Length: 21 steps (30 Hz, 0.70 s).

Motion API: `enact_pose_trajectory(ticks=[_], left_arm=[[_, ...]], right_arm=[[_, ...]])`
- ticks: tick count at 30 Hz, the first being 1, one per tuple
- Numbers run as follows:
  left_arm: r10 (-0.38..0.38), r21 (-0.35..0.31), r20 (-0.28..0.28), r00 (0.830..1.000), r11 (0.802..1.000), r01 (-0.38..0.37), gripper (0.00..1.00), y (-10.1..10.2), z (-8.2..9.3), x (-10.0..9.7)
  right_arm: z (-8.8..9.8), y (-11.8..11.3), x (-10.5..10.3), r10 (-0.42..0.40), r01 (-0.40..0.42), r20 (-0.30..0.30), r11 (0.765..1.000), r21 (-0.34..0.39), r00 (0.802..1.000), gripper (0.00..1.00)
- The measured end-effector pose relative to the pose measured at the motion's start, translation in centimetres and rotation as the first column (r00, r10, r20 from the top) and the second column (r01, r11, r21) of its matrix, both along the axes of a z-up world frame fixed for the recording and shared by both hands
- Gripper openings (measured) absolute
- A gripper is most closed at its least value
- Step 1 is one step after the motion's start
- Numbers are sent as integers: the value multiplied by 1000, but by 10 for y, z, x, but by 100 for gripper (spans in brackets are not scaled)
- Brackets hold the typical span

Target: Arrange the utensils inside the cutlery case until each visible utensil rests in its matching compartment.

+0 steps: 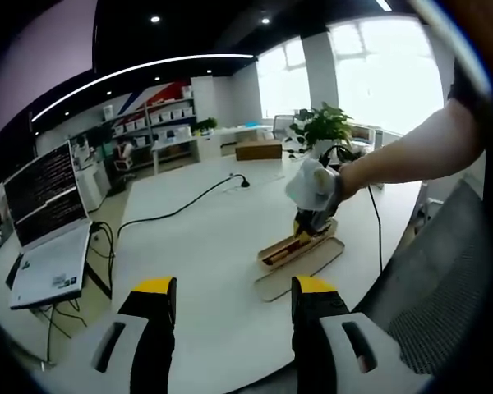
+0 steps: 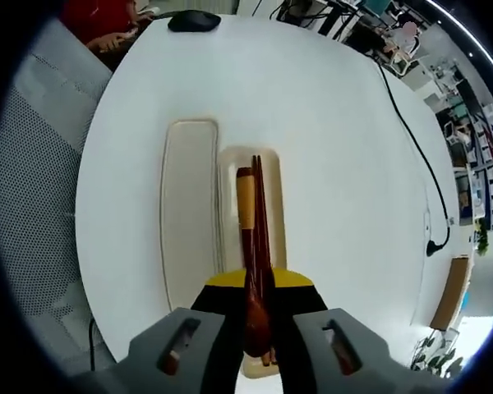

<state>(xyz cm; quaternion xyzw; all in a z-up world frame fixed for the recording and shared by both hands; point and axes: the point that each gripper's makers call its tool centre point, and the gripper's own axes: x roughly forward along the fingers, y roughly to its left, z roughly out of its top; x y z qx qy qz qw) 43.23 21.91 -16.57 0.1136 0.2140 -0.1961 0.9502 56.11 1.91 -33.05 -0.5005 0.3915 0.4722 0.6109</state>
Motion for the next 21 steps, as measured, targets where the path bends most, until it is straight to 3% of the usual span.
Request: enact_pose_trajectory(ticks=[21], left_arm=[[-5, 2, 20, 1000, 1000, 5, 58, 0, 4, -2]], right_arm=[[12, -39, -4, -122, 122, 23, 992, 21, 992, 4]])
